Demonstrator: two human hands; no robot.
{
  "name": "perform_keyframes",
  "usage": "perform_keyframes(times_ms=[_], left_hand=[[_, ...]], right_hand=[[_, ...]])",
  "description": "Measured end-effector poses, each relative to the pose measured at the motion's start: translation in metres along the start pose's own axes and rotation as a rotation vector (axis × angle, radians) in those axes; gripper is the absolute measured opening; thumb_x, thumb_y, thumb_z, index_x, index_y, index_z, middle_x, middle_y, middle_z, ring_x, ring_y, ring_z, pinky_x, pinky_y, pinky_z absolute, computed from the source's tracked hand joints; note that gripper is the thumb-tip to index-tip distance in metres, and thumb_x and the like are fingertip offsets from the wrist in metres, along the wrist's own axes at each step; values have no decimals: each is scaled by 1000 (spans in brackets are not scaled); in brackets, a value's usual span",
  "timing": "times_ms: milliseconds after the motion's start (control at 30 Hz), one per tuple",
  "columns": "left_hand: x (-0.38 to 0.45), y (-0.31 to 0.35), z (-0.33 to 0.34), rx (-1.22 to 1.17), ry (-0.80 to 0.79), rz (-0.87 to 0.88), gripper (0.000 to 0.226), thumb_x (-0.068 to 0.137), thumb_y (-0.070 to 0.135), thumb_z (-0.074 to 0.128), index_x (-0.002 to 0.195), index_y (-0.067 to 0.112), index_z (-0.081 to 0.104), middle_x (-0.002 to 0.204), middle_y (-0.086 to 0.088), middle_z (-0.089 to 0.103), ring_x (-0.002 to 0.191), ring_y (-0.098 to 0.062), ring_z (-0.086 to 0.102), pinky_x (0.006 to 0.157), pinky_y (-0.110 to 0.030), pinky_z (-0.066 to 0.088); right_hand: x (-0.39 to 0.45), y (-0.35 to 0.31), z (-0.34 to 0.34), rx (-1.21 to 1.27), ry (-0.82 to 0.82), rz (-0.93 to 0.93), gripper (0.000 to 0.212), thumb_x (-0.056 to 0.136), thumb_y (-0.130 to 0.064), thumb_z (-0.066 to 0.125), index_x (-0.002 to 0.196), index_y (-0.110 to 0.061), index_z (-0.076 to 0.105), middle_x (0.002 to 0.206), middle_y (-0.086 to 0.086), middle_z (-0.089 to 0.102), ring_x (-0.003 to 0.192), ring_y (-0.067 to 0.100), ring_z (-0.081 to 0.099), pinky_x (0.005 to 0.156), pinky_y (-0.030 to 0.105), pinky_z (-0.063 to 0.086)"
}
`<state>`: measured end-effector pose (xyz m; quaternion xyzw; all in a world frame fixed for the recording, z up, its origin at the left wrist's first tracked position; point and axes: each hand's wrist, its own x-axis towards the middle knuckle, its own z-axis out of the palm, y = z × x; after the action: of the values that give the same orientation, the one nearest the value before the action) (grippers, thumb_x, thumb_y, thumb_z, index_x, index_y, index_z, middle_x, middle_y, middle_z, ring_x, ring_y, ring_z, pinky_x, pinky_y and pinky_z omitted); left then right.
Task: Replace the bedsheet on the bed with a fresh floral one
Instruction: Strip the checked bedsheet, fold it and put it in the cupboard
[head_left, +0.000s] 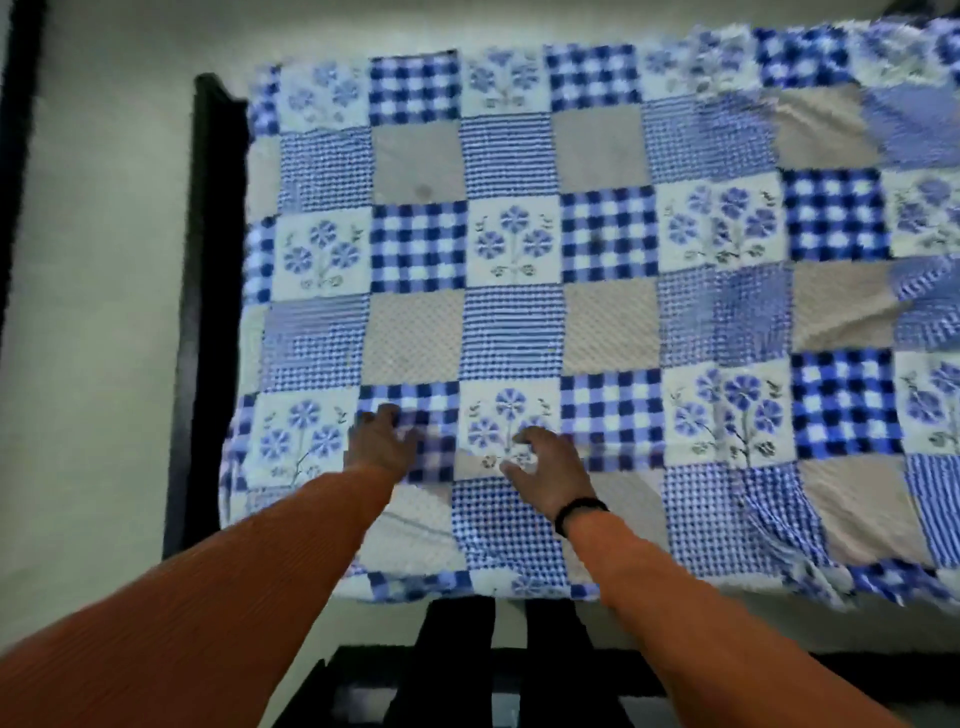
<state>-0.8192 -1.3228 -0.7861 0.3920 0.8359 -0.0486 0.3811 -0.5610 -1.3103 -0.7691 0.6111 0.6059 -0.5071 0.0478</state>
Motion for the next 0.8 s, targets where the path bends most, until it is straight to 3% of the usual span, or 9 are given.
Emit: perform_keyframes(times_ms=[100, 200, 333, 433, 567, 633, 700, 800], left_hand=[[-9, -66, -18, -146, 176, -250, 49, 94, 41, 62, 135, 17, 52, 138, -20, 45, 130, -42, 42, 106, -51, 39], [-15, -133, -29, -323, 247, -485, 57, 95, 48, 58, 141, 16, 45, 150, -16, 34, 138, -39, 33, 110, -55, 33], [-20, -228, -16, -490, 214, -639, 70, 103, 56, 40, 151, 6, 37, 154, -25, 38, 141, -43, 35, 116, -52, 29], [-16, -275, 0, -746, 121, -760, 77, 98, 67, 30, 147, 11, 48, 147, -26, 49, 131, -45, 50, 111, -47, 41], [-10, -304, 10, -949, 10, -753, 79, 93, 75, 30, 143, 19, 53, 144, -20, 56, 122, -42, 59, 96, -40, 49], [-6, -310, 2, -981, 24, -688, 64, 100, 61, 45, 144, 16, 54, 145, -15, 56, 128, -35, 57, 98, -33, 44], [1, -326, -2, -960, 20, -695, 66, 95, 59, 59, 144, 15, 55, 145, -10, 57, 128, -32, 57, 104, -33, 45], [2, -341, -13, -896, -82, -673, 53, 93, 50, 69, 129, 12, 67, 130, -11, 67, 106, -27, 63, 88, -32, 48]], right_hand=[[21, -56, 39, -179, -163, -108, 61, 97, -45, 65, 149, -21, 45, 159, 3, 39, 146, 26, 37, 118, 43, 35], [39, -103, 78, -355, -286, -217, 70, 94, -47, 69, 152, -20, 42, 166, 4, 26, 153, 28, 23, 121, 47, 29], [58, -151, 133, -609, -398, -356, 82, 91, -58, 67, 157, -24, 33, 171, -3, 5, 157, 29, 6, 123, 54, 23], [68, -185, 172, -724, -384, -470, 78, 90, -55, 70, 155, -25, 38, 171, -3, 5, 155, 33, 8, 120, 55, 28], [75, -217, 210, -805, -253, -490, 67, 86, -52, 74, 142, -21, 50, 169, 0, 14, 149, 34, 17, 116, 53, 35], [80, -227, 218, -836, -228, -453, 72, 82, -55, 78, 139, -20, 50, 167, 2, 20, 149, 33, 19, 117, 52, 33], [84, -232, 223, -870, -235, -431, 82, 76, -61, 79, 138, -18, 50, 163, 6, 28, 145, 35, 25, 116, 51, 34], [91, -237, 227, -843, -256, -371, 86, 69, -71, 77, 130, -16, 53, 152, 7, 43, 137, 36, 35, 111, 49, 38]])
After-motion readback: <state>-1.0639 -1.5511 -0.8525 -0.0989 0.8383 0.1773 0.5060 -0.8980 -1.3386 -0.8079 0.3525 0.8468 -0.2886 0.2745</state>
